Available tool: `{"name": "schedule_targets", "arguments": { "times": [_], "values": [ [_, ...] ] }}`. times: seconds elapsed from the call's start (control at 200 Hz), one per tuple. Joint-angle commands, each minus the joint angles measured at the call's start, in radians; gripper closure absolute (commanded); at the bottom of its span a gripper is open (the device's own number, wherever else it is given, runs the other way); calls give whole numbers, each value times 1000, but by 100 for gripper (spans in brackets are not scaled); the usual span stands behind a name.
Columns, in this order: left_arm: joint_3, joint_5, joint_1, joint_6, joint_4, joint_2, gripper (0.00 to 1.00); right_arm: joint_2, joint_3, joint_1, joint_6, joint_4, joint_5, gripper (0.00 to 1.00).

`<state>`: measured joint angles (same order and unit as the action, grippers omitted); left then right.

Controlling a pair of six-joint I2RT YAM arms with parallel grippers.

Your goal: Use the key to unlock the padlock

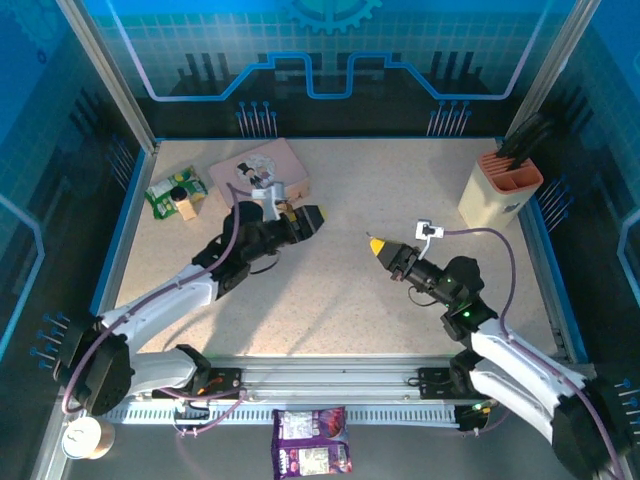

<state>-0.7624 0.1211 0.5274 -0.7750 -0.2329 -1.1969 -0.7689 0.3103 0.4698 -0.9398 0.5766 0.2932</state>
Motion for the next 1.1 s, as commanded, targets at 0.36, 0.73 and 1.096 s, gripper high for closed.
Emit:
{"name": "schedule_targets", "arguments": {
  "times": [0.36,0.73,1.096],
  "values": [
    [-65,-334,-107,68,105,-255,17,112,44,-12,187,-527,-33,100],
    [-169,-539,-118,-3,-74,-565,22,171,-18,-7,139,-478,13,100],
    [-280,-586,-147,-72,-96,-727,43,220,-58,-5,122,-481,48,100]
  ]
}}
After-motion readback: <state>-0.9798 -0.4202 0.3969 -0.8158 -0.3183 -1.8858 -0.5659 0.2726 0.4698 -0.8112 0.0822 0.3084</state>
